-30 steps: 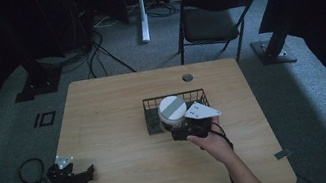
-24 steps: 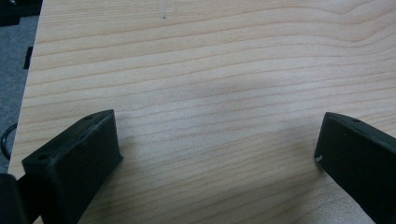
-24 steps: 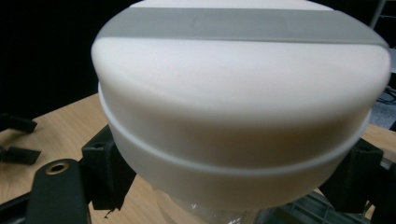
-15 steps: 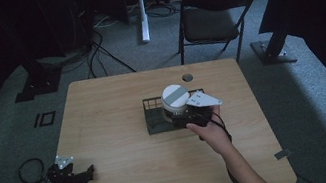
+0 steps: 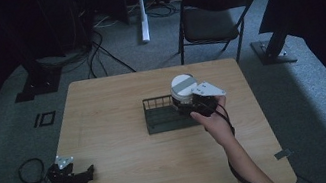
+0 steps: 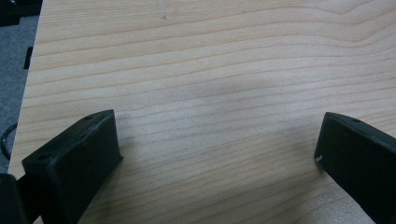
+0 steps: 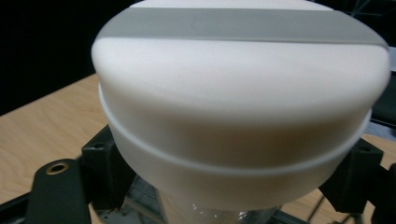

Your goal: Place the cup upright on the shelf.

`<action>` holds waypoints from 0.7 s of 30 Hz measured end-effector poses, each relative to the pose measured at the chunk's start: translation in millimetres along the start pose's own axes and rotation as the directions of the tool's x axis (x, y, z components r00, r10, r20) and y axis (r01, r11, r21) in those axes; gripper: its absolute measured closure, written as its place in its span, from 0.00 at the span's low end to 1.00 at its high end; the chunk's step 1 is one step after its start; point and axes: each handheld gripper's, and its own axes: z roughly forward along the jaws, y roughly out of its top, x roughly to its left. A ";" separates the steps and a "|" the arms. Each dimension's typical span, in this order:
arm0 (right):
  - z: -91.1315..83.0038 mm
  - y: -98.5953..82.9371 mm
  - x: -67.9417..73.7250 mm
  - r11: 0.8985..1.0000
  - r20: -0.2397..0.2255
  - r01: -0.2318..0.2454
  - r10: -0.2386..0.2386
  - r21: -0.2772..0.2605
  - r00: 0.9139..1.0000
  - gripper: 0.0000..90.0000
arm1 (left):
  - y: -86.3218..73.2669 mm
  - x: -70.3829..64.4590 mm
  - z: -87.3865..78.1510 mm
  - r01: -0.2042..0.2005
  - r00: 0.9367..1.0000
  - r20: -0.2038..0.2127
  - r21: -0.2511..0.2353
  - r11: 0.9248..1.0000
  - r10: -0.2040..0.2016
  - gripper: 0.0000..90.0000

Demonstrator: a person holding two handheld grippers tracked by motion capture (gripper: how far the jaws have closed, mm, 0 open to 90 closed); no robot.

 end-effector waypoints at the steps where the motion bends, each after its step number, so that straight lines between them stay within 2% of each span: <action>1: 1.2 -0.2 -2.1 1.000 0.012 0.006 -0.006 0.007 1.000 0.20 | 0.0 -0.2 0.0 0.002 1.000 0.001 0.000 1.000 -0.002 0.00; 4: 5.2 -1.8 -7.8 1.000 0.036 0.012 -0.013 0.026 0.999 0.20 | 0.0 0.0 0.0 0.000 1.000 0.000 0.000 1.000 0.000 0.00; 10: 11.9 -7.4 -14.8 0.997 0.079 -0.037 0.032 0.062 0.996 0.20 | 0.0 0.0 0.0 0.000 1.000 0.000 0.000 1.000 0.000 0.00; 13: 15.7 -10.5 -16.9 0.996 0.105 -0.038 0.029 0.084 0.994 0.20 | 0.0 0.0 0.0 0.000 1.000 0.000 0.000 1.000 0.000 0.00; 21: 24.1 -18.3 -21.0 0.990 0.122 -0.057 0.042 0.127 0.992 0.20 | 0.0 0.0 0.0 0.000 1.000 0.000 0.000 1.000 0.000 0.00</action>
